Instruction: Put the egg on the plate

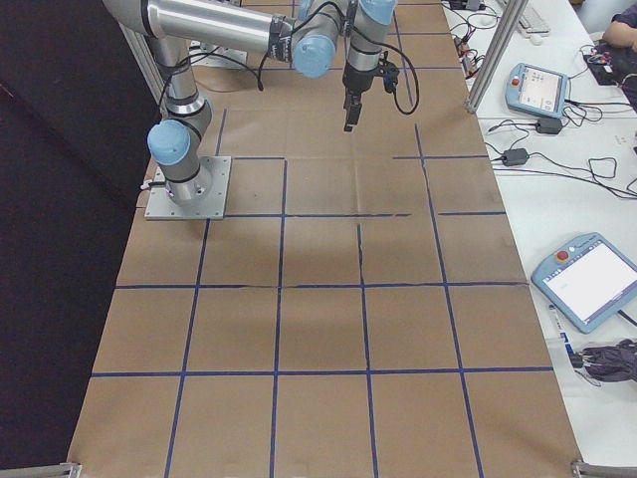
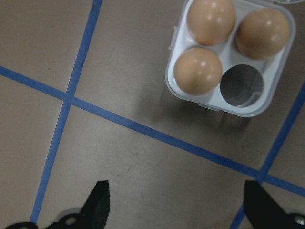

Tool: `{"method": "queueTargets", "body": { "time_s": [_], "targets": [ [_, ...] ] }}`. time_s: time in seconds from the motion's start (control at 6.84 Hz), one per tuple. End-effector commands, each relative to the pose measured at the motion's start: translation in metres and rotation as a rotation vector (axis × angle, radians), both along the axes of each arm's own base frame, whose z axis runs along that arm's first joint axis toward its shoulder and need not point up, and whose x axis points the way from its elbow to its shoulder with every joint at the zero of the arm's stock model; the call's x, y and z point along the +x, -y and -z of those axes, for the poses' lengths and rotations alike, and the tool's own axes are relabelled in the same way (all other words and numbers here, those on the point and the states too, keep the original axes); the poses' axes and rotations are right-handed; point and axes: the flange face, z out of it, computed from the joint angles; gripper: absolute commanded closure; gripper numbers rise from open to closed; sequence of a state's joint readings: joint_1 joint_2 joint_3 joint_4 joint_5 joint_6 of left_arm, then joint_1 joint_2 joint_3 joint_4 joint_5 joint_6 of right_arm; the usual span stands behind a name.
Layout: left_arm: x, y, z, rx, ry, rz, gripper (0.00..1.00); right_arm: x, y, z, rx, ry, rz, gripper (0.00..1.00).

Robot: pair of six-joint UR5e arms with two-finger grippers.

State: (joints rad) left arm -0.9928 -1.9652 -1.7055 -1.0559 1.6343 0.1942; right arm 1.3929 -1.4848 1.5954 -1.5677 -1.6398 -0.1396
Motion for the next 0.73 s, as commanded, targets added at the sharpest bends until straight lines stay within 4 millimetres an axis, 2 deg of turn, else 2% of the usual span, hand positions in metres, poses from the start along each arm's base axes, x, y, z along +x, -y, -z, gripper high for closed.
{"method": "queueTargets", "body": {
  "time_s": [0.0, 0.29, 0.58],
  "targets": [
    [0.020, 0.027, 0.028, 0.007, -0.004, 0.037, 0.01, 0.000, 0.000, 0.000, 0.000, 0.000, 0.000, 0.00],
    [0.028, 0.041, 0.046, 0.019, -0.020, 0.116, 0.01, 0.000, 0.000, 0.000, 0.000, 0.000, 0.000, 0.00],
    [0.017, 0.043, 0.047, 0.005, -0.057, 0.128, 0.01, 0.000, 0.000, 0.000, 0.000, 0.000, 0.000, 0.00]
  ]
}}
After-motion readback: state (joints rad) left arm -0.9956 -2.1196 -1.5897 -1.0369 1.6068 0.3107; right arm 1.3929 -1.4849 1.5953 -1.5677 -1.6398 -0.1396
